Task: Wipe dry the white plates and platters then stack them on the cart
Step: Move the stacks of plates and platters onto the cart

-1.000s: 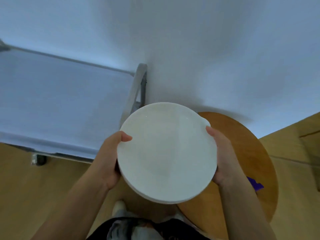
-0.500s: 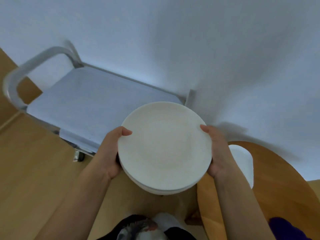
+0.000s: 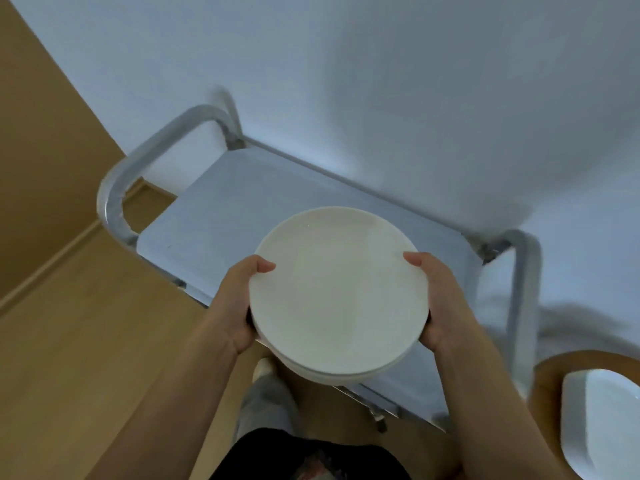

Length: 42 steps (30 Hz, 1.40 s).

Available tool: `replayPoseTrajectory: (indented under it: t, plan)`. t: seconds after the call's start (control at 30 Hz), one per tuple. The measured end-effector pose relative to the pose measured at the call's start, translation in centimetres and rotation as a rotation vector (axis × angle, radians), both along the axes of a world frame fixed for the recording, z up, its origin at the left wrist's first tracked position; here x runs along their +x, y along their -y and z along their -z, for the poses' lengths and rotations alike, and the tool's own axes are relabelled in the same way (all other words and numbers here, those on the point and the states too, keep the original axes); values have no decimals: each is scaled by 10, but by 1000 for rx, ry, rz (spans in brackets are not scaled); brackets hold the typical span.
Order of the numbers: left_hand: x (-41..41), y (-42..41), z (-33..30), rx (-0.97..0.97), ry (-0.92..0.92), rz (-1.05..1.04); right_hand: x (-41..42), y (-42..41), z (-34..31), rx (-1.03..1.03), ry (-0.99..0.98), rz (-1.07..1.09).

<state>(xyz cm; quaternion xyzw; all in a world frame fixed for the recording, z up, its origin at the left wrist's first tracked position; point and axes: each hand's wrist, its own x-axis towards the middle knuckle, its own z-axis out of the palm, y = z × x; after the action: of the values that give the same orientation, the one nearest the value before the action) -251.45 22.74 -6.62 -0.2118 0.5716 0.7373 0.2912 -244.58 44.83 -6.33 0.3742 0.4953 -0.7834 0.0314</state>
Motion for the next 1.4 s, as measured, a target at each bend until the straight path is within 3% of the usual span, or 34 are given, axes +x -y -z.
replayPoseTrajectory:
  t: [0.4, 0.73, 0.93, 1.1, 1.27, 1.4]
  plan:
    - [-220, 88, 67, -89, 77, 41, -209, 104, 75, -73, 102, 63]
    - [-267, 84, 96, -111, 142, 83, -249, 105, 103, -84, 172, 150]
    - [-269, 85, 95, -159, 143, 157, -248, 99, 104, -20, 226, 74]
    - [-275, 88, 78, -450, -236, 147, -246, 84, 88, 89, 280, -34]
    - [-254, 45, 50, -786, -732, 446, -212, 46, 50, 686, 306, -127]
    - [-203, -25, 32, -726, -1017, 742, -150, 12, 23, 1074, 380, -390]
